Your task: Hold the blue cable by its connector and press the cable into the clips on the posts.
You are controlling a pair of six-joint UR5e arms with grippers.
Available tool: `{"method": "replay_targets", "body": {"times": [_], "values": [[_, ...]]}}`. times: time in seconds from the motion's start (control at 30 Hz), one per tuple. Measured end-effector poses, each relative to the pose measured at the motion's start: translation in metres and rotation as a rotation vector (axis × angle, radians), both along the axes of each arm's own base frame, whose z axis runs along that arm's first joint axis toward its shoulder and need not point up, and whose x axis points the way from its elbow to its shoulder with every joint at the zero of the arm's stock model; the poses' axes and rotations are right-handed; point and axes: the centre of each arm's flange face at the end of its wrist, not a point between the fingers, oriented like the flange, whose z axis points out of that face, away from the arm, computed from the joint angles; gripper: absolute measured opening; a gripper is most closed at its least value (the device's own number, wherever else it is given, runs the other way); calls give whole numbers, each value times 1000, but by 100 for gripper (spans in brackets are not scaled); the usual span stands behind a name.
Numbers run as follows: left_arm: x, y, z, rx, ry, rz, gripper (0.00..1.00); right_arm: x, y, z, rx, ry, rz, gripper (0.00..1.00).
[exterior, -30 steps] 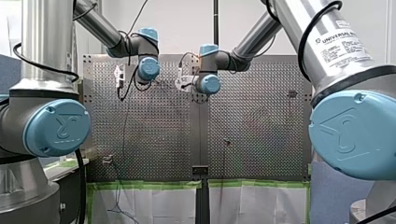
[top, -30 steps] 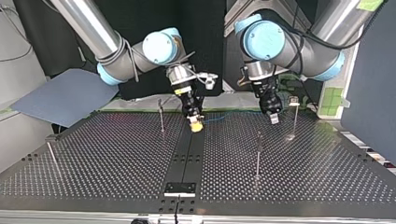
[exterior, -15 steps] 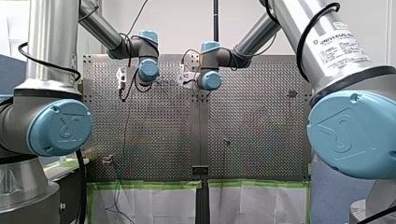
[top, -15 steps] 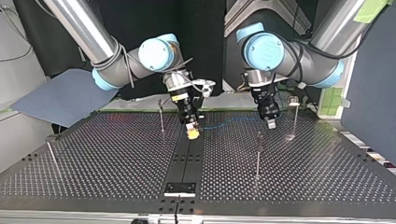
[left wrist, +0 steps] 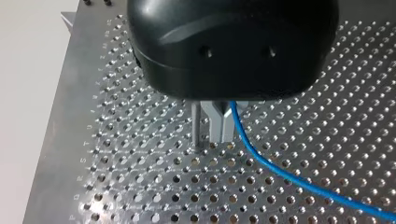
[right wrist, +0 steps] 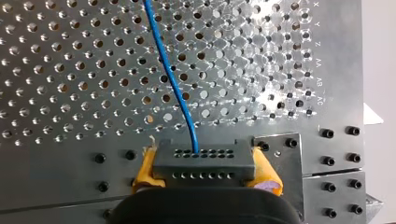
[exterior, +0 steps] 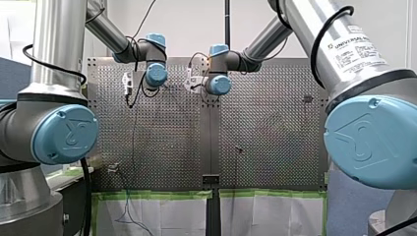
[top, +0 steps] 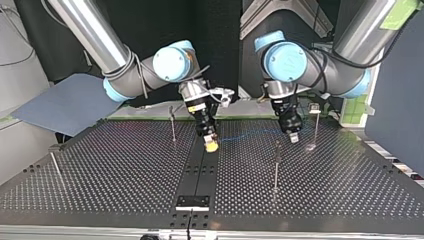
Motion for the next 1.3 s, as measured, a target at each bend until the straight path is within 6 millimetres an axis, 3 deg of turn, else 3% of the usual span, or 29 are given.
{"method": "replay_targets", "body": {"times": [0.57,0.93,1.3], "values": [[18,18,19,-19,-22,33,0,5,-10,22,-20,-23,-3,0],[19,16,19,-32,-33,13,0,11,-8,3,3,-2,6,0],[25,17,14,-44,-44,18,0,7,-15,-1,8,2,-8,0]]}}
